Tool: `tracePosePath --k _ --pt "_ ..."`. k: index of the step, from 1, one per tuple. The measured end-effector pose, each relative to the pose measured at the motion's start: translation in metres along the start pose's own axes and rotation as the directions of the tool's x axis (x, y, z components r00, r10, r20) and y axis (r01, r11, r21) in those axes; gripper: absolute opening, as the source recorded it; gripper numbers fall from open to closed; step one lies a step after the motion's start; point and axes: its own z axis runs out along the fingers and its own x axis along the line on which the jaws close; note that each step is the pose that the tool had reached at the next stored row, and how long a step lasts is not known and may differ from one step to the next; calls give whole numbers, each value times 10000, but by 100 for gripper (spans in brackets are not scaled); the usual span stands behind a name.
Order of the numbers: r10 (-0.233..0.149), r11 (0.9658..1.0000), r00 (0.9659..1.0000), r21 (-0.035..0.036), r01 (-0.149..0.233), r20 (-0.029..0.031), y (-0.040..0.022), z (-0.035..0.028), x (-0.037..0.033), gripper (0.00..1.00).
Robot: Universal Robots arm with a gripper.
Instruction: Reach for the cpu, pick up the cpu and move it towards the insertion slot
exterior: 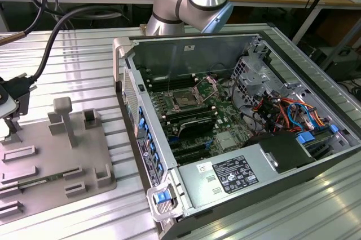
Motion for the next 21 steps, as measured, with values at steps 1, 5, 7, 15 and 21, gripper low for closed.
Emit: tracePosePath --k 1,5,7,15,21 --pt "-1 10000 10000 1 1 -1 0 -5 0 55" --pt "0 10000 10000 1 0 -5 0 -21 1 55" --pt "0 10000 10000 0 0 -3 1 -29 1 55" --pt "0 10000 10000 -1 0 -11 2 -58 -1 55" --pt "0 10000 10000 0 0 -21 2 -88 -3 55"
